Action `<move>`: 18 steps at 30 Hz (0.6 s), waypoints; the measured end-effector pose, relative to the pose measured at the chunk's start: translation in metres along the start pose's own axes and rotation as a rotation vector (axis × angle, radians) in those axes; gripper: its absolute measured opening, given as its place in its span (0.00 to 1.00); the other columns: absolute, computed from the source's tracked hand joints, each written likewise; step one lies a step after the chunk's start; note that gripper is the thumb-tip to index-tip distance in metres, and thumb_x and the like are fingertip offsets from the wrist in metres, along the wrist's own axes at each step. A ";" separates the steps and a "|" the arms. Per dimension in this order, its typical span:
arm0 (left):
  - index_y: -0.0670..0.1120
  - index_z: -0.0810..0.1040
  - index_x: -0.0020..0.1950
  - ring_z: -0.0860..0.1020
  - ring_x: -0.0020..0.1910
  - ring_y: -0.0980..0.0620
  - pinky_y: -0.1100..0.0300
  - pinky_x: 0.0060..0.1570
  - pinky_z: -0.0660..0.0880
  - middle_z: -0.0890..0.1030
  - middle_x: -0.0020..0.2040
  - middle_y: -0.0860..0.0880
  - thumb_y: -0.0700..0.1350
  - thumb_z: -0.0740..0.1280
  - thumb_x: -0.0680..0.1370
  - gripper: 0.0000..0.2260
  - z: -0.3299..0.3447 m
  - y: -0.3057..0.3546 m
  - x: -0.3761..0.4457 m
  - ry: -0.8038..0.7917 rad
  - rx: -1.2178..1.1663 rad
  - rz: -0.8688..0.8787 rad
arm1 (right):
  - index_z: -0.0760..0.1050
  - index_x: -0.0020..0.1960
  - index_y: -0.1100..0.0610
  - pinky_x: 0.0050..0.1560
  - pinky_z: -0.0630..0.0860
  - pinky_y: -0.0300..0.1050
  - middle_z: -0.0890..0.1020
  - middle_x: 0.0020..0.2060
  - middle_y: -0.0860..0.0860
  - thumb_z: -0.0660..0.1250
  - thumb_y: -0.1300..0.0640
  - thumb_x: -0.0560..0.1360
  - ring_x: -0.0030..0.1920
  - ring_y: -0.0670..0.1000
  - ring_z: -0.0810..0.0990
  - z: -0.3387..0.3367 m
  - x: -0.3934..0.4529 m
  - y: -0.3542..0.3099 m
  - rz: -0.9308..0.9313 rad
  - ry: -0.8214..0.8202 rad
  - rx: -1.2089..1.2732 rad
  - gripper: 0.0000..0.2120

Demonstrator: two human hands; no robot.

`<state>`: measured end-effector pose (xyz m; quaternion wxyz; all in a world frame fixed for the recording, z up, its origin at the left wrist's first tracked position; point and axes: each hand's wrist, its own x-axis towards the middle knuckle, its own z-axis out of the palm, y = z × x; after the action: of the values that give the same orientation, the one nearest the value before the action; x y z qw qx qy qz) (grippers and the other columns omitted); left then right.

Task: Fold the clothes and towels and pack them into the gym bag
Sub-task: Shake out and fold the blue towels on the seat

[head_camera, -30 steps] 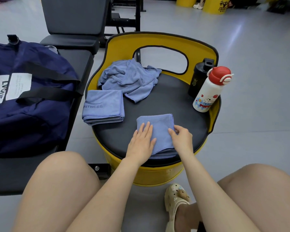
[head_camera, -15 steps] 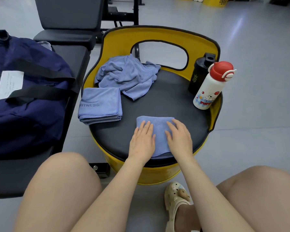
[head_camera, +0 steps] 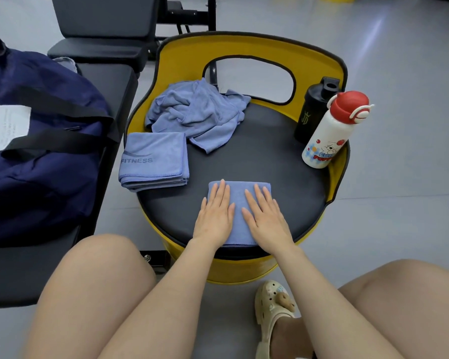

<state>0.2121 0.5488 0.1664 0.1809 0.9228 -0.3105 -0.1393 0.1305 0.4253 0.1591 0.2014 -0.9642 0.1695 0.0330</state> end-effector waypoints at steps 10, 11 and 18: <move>0.43 0.64 0.71 0.67 0.66 0.47 0.54 0.63 0.67 0.68 0.66 0.45 0.52 0.61 0.80 0.22 -0.012 0.008 -0.020 0.199 -0.253 -0.336 | 0.57 0.76 0.61 0.70 0.61 0.47 0.65 0.72 0.57 0.60 0.54 0.81 0.72 0.56 0.63 -0.013 -0.006 -0.005 0.352 0.258 0.368 0.27; 0.42 0.68 0.68 0.69 0.63 0.46 0.53 0.62 0.69 0.71 0.63 0.44 0.53 0.62 0.80 0.21 -0.015 0.007 -0.019 0.185 -0.251 -0.364 | 0.56 0.76 0.62 0.68 0.63 0.49 0.67 0.69 0.59 0.61 0.53 0.80 0.70 0.58 0.65 -0.016 -0.005 -0.007 0.398 0.221 0.363 0.29; 0.42 0.69 0.60 0.74 0.52 0.45 0.56 0.45 0.70 0.75 0.58 0.44 0.46 0.62 0.79 0.13 -0.043 0.008 -0.018 0.013 -0.552 -0.427 | 0.74 0.59 0.63 0.45 0.71 0.47 0.79 0.55 0.57 0.67 0.54 0.77 0.51 0.56 0.76 -0.035 0.005 -0.013 0.506 0.020 0.525 0.15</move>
<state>0.2100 0.5653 0.2112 0.3923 0.8841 -0.0599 -0.2467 0.1394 0.4206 0.1956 0.4257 -0.8076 0.4072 0.0278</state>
